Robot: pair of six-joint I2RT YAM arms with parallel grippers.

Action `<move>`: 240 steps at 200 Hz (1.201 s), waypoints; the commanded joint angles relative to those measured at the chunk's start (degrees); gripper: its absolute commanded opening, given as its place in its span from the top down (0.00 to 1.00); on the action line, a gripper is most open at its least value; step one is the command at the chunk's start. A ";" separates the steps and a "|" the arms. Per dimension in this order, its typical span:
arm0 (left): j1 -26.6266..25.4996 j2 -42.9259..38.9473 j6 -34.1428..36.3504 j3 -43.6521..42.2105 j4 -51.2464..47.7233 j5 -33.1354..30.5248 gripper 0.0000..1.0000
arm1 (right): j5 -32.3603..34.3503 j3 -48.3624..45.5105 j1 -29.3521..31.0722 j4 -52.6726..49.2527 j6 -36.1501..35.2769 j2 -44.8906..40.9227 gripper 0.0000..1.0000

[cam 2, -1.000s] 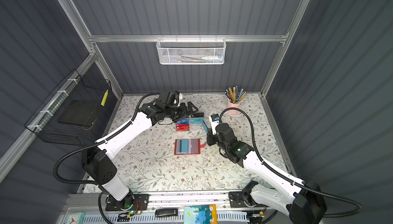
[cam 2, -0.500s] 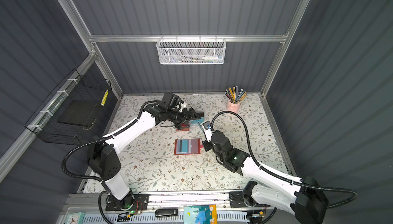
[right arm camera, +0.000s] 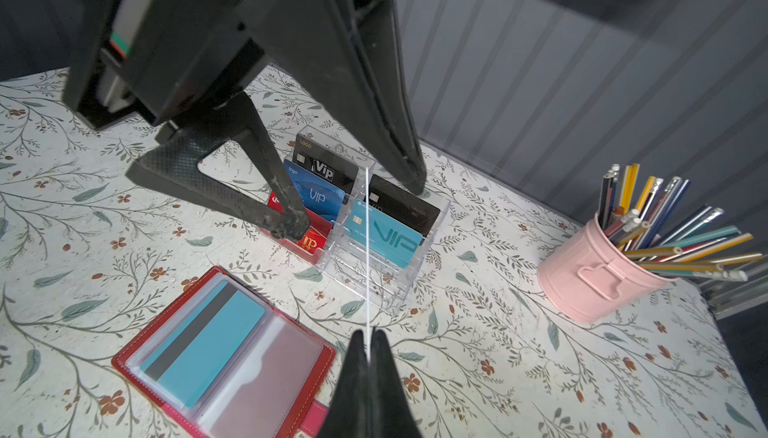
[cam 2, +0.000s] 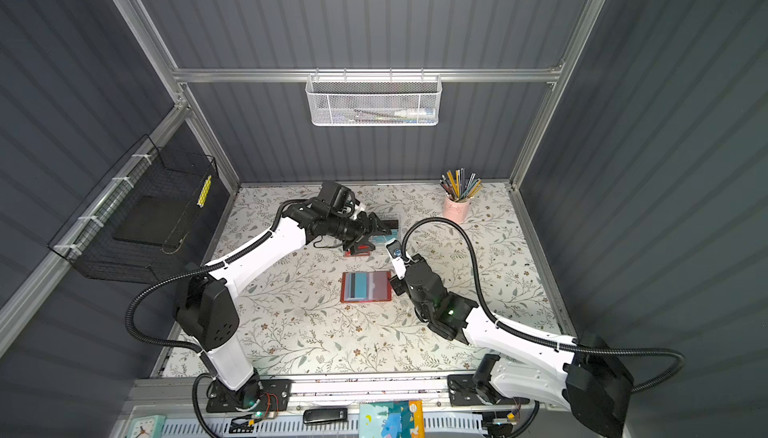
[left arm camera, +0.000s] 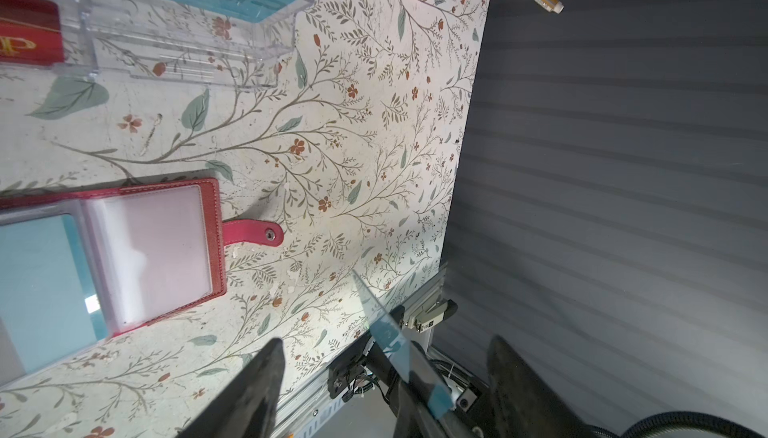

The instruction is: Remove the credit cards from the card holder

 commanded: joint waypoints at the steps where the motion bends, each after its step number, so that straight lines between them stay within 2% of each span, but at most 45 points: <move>1: -0.13 1.02 -0.24 0.90 0.42 1.20 0.30 | 2.07 -0.63 0.57 2.44 -1.64 0.40 1.00; 31: -0.16 2.18 0.67 2.21 -0.37 1.28 0.46 | 2.70 -0.92 0.97 3.24 -2.09 0.68 1.00; 51: -0.61 2.91 1.21 2.83 -0.54 1.59 0.61 | 3.08 -0.90 1.20 3.42 -2.52 1.02 1.00; 83: -1.28 3.81 2.85 4.45 -2.48 0.66 0.67 | 3.67 -0.90 1.74 3.86 -3.10 1.40 1.00; 106: -1.33 3.93 3.69 5.10 -3.49 -0.01 0.75 | 4.48 -0.92 2.19 4.21 -3.67 2.91 1.00; 120: -1.34 4.14 4.34 5.51 -4.14 -0.25 0.85 | 4.64 -0.94 2.37 4.29 -3.71 3.13 1.00; 143: -1.36 4.61 5.99 6.44 -6.02 -0.71 0.92 | 4.92 -0.88 2.59 4.21 -3.87 3.33 1.00; 173: -1.36 4.80 7.46 7.14 -7.25 -1.13 0.93 | 5.18 -0.79 2.72 3.64 -3.67 3.35 0.92; 189: -1.37 5.01 8.16 7.34 -7.68 -1.23 0.96 | 4.93 -0.48 2.76 3.13 -3.50 3.53 0.84; 206: -1.37 5.46 9.18 7.73 -8.40 -1.42 0.96 | 4.91 -0.16 2.86 2.39 -3.07 3.85 0.68; 225: -1.34 6.33 11.17 8.81 -10.01 -2.02 0.98 | 4.66 -0.06 2.99 1.31 -1.87 3.11 0.61; 240: -1.28 7.17 13.08 10.12 -11.74 -2.95 1.00 | 4.60 -0.38 3.08 -0.23 0.03 1.27 0.51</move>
